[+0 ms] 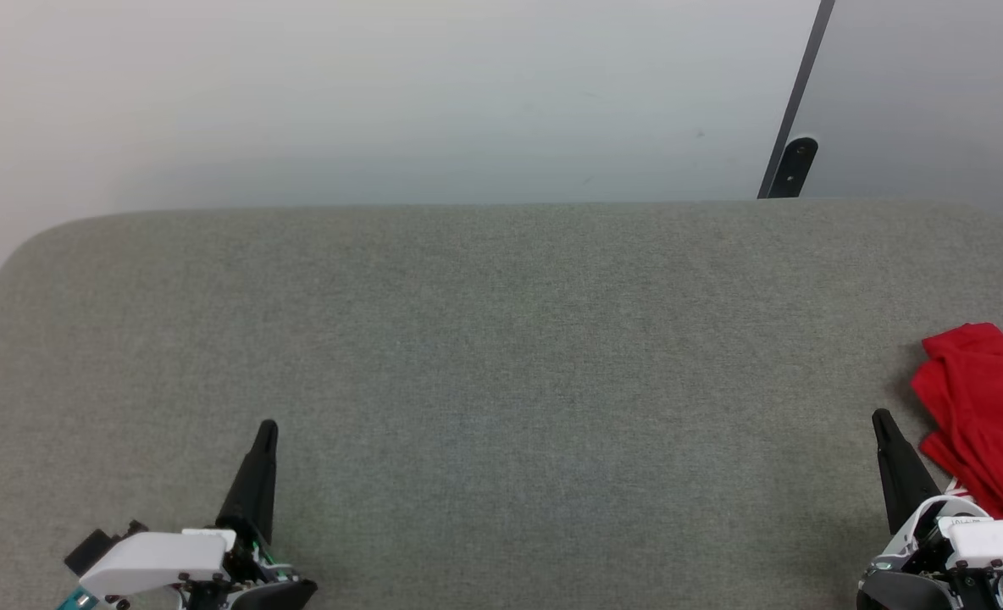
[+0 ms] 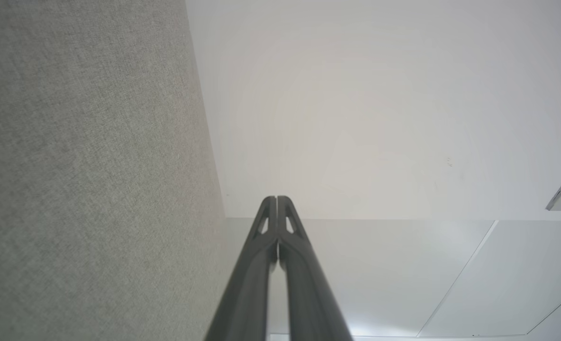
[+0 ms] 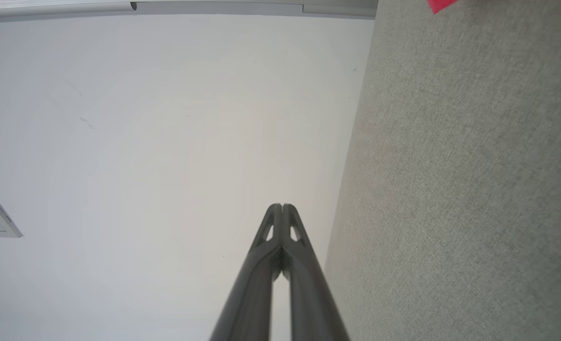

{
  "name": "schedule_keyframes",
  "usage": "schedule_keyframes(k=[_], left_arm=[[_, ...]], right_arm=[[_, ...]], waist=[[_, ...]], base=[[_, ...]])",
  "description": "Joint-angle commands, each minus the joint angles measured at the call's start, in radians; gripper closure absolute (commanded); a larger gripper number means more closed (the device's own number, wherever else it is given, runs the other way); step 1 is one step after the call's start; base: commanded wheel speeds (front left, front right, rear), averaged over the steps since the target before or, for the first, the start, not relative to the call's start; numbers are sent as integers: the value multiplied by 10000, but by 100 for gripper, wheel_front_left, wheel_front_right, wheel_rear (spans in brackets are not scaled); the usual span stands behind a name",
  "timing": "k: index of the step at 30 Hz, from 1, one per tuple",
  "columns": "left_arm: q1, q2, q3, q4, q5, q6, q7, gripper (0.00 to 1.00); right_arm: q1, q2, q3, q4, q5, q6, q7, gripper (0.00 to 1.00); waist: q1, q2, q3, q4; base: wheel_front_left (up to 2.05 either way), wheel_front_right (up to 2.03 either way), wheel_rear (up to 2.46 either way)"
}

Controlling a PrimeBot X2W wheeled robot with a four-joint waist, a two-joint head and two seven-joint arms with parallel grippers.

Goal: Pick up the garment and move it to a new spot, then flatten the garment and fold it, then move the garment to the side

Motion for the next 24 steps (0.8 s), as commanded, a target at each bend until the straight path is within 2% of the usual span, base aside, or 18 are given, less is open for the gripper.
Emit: schedule_keyframes(k=[1, 24], left_arm=[[-112, -15, 36, 14, 21, -48, 30, 100], [-112, -16, 37, 14, 23, -46, 27, 100]], right_arm=[[-30, 31, 7, 4, 41, -10, -21, 100], [-30, 31, 8, 4, 41, -10, -21, 100]], waist=[[0, 0, 0, 0], [0, 0, 0, 0]], base=[[0, 0, 0], [0, 0, 0]])
